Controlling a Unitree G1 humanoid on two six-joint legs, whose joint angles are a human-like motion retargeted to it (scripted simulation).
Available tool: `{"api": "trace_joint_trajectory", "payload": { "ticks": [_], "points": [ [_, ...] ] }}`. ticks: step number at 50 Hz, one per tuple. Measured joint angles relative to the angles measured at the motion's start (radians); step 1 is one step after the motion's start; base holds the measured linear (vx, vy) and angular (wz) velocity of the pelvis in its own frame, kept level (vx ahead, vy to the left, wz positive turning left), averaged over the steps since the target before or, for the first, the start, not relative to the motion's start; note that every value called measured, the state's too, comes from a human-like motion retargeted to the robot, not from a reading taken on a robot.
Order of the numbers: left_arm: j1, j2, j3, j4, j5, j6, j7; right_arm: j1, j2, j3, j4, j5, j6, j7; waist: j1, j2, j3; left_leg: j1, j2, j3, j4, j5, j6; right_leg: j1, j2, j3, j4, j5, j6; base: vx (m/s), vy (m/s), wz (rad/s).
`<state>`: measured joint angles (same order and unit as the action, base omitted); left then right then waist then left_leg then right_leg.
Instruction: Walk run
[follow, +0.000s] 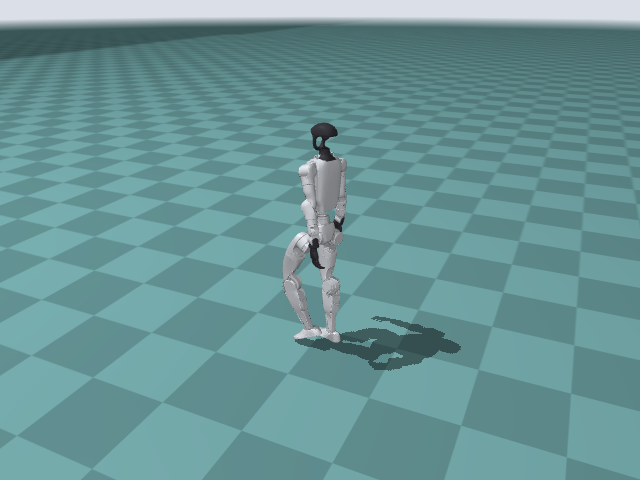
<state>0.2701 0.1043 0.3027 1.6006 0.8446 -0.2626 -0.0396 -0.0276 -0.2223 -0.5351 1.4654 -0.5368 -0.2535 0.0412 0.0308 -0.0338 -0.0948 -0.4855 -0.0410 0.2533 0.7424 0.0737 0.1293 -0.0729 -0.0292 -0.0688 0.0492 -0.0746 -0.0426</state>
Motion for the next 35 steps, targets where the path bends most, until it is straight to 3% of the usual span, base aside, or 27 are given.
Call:
{"api": "trace_joint_trajectory", "payload": {
  "ticks": [2,4,10,13,15,18,20,22,25,28,30,35],
  "points": [
    [0.019,-0.002,0.022,0.02,-0.026,0.013,-0.004,-0.024,-0.021,0.006,-0.047,-0.021,-0.015,-0.011,0.026,0.002,0.008,-0.044,-0.008,0.023,-0.153,-0.03,0.077,0.044,0.023,-0.038,-0.013,-0.019,0.001,0.8,-0.12,0.7],
    [0.035,-0.003,0.045,0.048,-0.063,0.026,-0.01,-0.042,-0.047,0.006,-0.076,-0.045,-0.026,-0.023,0.049,0.004,0.01,-0.059,0.0,0.103,-0.335,-0.052,0.118,0.083,0.048,-0.06,-0.017,-0.042,0.003,0.84,-0.09,0.68],
    [0.061,-0.001,0.061,0.099,-0.194,0.076,-0.053,-0.058,-0.095,0.002,-0.077,-0.07,-0.021,-0.046,0.07,-0.014,-0.018,-0.021,-0.124,0.246,-0.76,-0.136,0.131,0.185,0.1,-0.152,-0.009,-0.029,0.044,0.82,-0.09,0.71],
    [0.062,-0.011,0.101,0.099,-0.19,0.082,-0.04,-0.046,-0.075,-0.005,-0.045,-0.054,-0.006,-0.011,0.165,-0.071,-0.024,0.027,-0.052,0.339,-0.681,-0.116,0.132,0.223,0.085,-0.104,0.048,0.106,0.107,1.12,-0.38,-0.92],
    [0.053,-0.015,0.135,0.099,-0.172,0.056,-0.027,-0.032,-0.058,-0.015,-0.03,-0.061,0.007,0.049,0.211,-0.093,-0.031,0.044,-0.024,0.307,-0.658,-0.075,0.132,0.237,0.076,-0.121,0.112,0.266,0.18,1.13,-0.47,-0.66],
    [0.02,-0.017,0.166,0.099,-0.174,0.026,-0.032,0.004,-0.017,-0.036,-0.031,-0.152,0.034,0.138,0.167,-0.068,-0.05,0.006,-0.024,0.042,-0.538,-0.184,0.132,0.167,0.133,-0.086,0.321,0.535,0.256,1.01,0.0,0.6],
    [-0.048,-0.007,0.146,0.099,-0.191,0.048,-0.05,0.027,0.007,-0.056,-0.025,-0.189,0.063,0.13,0.141,-0.024,-0.04,0.066,-0.008,0.068,-0.494,-0.234,0.132,0.089,0.211,0.026,0.545,0.598,0.304,0.85,0.2,1.32],
    [-0.125,-0.001,0.109,0.086,-0.205,0.067,-0.044,0.066,0.021,-0.088,0.001,-0.182,0.069,0.098,0.13,0.05,-0.051,0.153,0.017,0.03,-0.543,-0.241,0.132,0.026,0.319,0.101,0.596,0.548,0.297,0.88,0.24,1.81],
    [-0.219,-0.008,0.032,0.001,-0.235,0.02,-0.051,0.135,0.039,-0.126,0.044,-0.145,0.073,0.1,0.104,0.105,-0.05,0.236,-0.011,-0.091,-0.584,-0.243,0.132,-0.084,0.313,0.13,0.675,0.363,0.23,0.81,0.28,2.17],
    [-0.288,-0.016,-0.042,-0.141,-0.231,-0.022,-0.096,0.214,0.076,-0.161,0.065,-0.114,0.088,0.125,0.008,0.158,-0.058,0.288,-0.013,-0.196,-0.592,-0.242,0.132,-0.184,0.195,0.054,0.612,0.197,0.115,0.75,0.14,2.9],
    [-0.342,-0.014,-0.074,-0.232,-0.208,-0.048,-0.14,0.258,0.102,-0.173,0.086,-0.077,0.089,0.125,-0.031,0.17,-0.056,0.314,-0.029,-0.274,-0.589,-0.249,0.132,-0.23,0.122,0.034,0.493,0.153,0.051,0.6,-0.02,2.53],
    [-0.463,0.036,-0.146,-0.375,-0.178,-0.146,-0.213,0.326,0.165,-0.174,0.169,0.004,0.115,0.142,-0.076,0.103,-0.023,0.42,-0.133,-0.441,-0.583,-0.276,0.132,-0.29,0.029,0.227,0.117,0.132,0.033,0.71,-0.19,1.92]
  ]
}}
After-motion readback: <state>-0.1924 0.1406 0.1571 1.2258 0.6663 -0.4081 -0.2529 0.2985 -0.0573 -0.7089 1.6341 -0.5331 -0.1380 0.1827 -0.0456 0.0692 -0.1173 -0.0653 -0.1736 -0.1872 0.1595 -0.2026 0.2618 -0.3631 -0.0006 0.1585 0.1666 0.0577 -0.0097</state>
